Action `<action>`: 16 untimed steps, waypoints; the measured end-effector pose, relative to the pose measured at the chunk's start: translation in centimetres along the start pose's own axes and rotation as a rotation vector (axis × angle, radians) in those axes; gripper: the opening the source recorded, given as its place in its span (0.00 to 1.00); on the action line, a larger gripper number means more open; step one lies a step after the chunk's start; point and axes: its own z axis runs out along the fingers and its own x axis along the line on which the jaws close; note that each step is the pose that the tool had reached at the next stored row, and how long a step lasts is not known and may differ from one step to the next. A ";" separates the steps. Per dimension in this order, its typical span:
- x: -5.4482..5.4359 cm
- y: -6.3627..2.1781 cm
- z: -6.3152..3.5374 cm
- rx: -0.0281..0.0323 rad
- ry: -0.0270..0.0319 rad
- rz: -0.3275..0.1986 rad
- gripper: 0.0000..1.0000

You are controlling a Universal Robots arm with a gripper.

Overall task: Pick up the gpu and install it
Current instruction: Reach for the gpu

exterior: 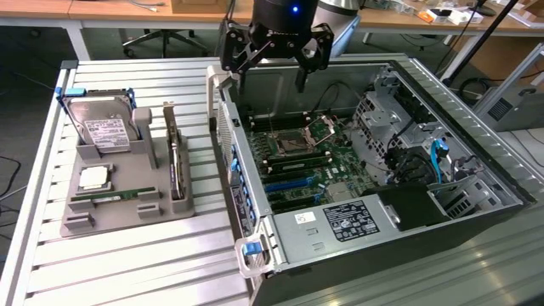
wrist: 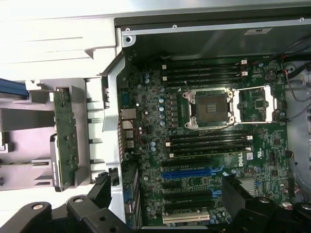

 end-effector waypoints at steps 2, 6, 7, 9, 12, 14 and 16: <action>0.1 -0.01 0.00 -0.0001 -0.0001 0.000 0.99; 0.4 -0.03 -0.01 -0.0001 0.0000 0.000 0.99; 0.5 -0.04 -0.01 -0.0001 0.0000 0.000 0.99; 0.7 -0.05 -0.02 -0.0001 0.0000 0.000 0.99; 0.9 -0.06 -0.02 -0.0001 0.0000 0.000 0.99; 1.0 -0.07 -0.02 -0.0001 0.0000 0.000 0.99; 1.1 -0.08 -0.03 -0.0001 0.0000 0.000 0.99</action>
